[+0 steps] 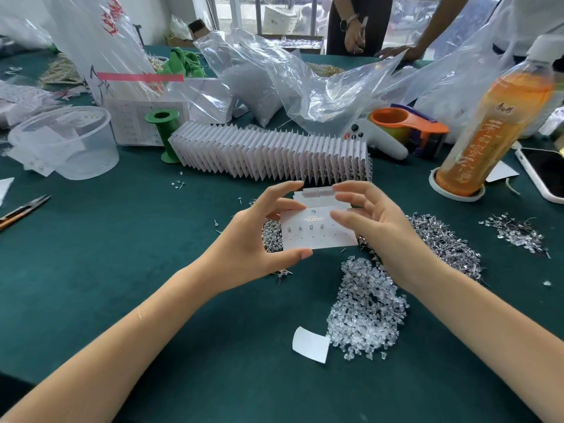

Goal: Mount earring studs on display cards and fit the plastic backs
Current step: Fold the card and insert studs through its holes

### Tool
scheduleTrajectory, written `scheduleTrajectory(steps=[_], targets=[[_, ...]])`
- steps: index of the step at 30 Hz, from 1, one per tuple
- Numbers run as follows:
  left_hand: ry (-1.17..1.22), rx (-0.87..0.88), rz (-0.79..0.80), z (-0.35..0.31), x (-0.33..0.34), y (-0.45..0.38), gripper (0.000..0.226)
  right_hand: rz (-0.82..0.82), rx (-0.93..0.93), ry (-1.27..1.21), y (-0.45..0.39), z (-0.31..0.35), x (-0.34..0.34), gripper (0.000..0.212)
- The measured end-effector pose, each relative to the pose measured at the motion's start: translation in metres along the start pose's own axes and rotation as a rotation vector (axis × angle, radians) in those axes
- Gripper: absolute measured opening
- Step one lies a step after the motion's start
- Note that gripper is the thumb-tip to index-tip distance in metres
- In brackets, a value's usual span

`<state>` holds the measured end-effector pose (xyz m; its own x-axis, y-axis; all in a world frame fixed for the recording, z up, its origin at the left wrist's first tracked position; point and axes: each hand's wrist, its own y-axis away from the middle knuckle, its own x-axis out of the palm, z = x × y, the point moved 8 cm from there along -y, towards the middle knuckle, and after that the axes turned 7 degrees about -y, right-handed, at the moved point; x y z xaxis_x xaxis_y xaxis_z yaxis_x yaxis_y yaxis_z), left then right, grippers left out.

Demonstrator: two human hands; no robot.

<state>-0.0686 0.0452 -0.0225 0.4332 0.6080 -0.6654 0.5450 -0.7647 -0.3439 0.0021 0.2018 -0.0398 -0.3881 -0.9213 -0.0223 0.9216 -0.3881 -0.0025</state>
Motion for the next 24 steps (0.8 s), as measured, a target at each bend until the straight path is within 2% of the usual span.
scheduleTrajectory(steps=[4, 7, 9, 12, 16, 21, 24], targets=[[0.017, -0.005, 0.001, -0.001, -0.001, 0.000, 0.088, -0.070, 0.141, -0.029, 0.000, 0.002, -0.015, 0.038], [0.020, 0.002, -0.006, -0.004, -0.001, 0.001, 0.090, 0.115, 0.272, -0.034, 0.007, -0.001, -0.004, 0.054], [0.015, 0.009, 0.001, -0.005, 0.000, 0.002, 0.091, 0.250, 0.340, -0.055, 0.014, -0.004, 0.010, 0.053], [0.014, 0.019, 0.018, -0.005, 0.001, 0.002, 0.092, 0.321, 0.409, -0.158, 0.019, -0.008, 0.022, 0.048], [0.004, 0.029, 0.019, -0.007, 0.002, 0.003, 0.092, 0.338, 0.451, -0.228, 0.020, -0.013, 0.028, 0.051], [-0.010, 0.045, 0.026, -0.008, 0.003, 0.004, 0.091, 0.335, 0.456, -0.229, 0.020, -0.017, 0.029, 0.040], [-0.021, 0.055, 0.029, -0.010, 0.002, 0.004, 0.092, 0.321, 0.452, -0.206, 0.018, -0.019, 0.029, 0.043]])
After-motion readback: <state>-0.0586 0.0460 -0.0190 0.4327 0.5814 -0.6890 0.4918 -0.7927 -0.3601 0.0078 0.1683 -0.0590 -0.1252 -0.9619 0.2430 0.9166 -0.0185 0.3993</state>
